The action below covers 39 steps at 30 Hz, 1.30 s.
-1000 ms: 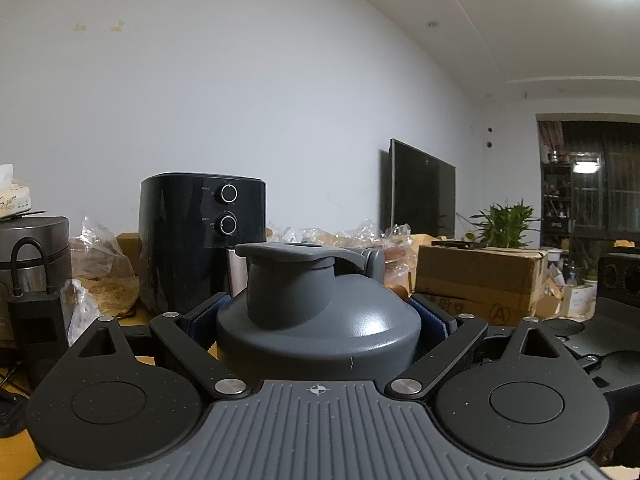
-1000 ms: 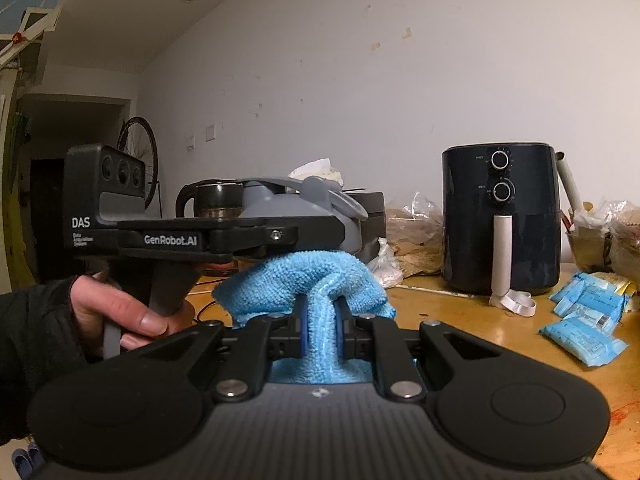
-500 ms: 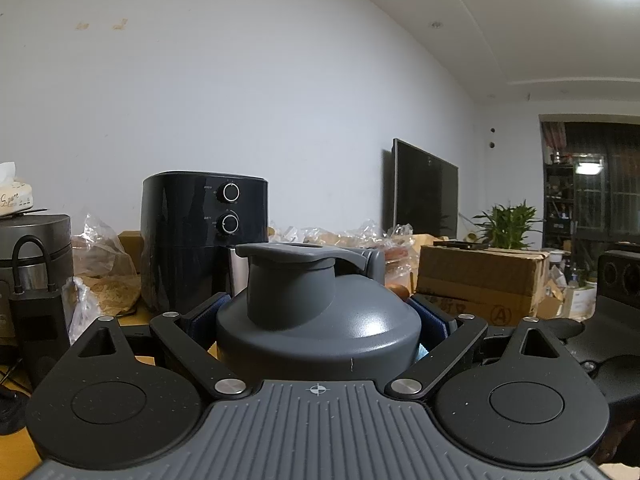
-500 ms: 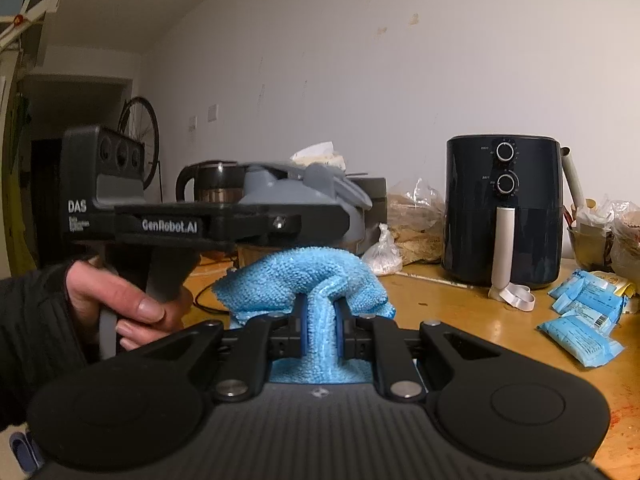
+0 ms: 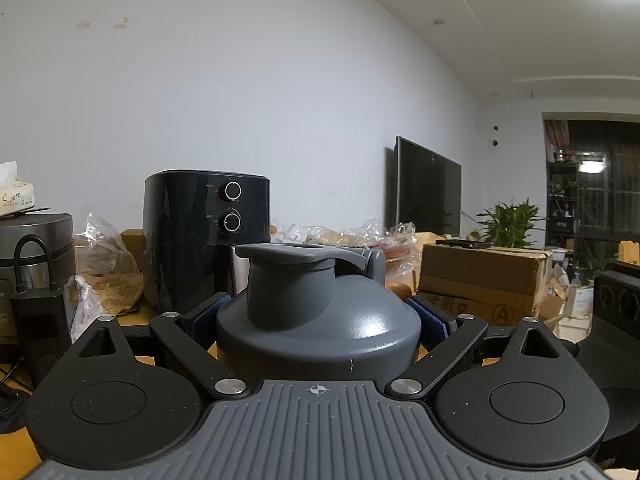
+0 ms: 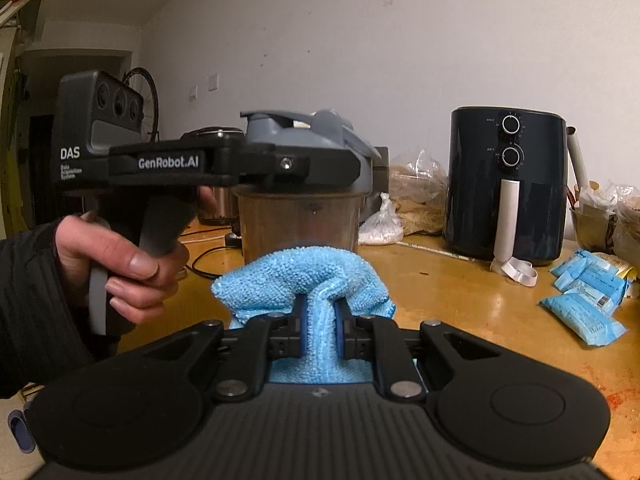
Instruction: Clean container
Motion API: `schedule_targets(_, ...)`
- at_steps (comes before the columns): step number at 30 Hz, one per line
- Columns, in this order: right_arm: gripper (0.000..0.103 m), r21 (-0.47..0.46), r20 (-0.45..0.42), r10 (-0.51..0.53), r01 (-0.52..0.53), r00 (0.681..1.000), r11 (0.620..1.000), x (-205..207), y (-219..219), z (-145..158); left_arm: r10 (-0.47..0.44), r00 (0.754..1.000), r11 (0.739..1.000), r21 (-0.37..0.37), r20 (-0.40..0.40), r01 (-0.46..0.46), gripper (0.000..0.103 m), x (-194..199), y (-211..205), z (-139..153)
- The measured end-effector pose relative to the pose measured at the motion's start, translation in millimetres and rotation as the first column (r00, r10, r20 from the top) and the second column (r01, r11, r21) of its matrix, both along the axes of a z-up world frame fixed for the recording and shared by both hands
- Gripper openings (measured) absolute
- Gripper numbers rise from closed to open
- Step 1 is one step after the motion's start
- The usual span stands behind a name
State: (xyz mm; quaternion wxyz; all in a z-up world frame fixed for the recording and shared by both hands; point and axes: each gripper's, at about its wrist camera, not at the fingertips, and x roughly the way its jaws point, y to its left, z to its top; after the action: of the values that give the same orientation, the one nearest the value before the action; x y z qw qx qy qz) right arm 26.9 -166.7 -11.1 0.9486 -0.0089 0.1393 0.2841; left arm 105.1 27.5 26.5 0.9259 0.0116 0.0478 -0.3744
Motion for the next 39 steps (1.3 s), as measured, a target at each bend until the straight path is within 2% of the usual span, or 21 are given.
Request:
schedule_targets(9, 0.008, -0.008, -0.027, 0.002, -0.003, 1.0, 1.0, 3, 2, -5, 0.001, 1.0, 1.0, 0.003, -0.001, -0.001, 0.095, -2, -1, -1)
schedule_targets(39, 0.007, -0.163, -0.161, -0.017, -0.009, 0.987, 0.987, 17, 18, -27, 0.012, 1.0, 1.0, 0.01, -0.004, -0.012, 0.095, -2, -2, 0)
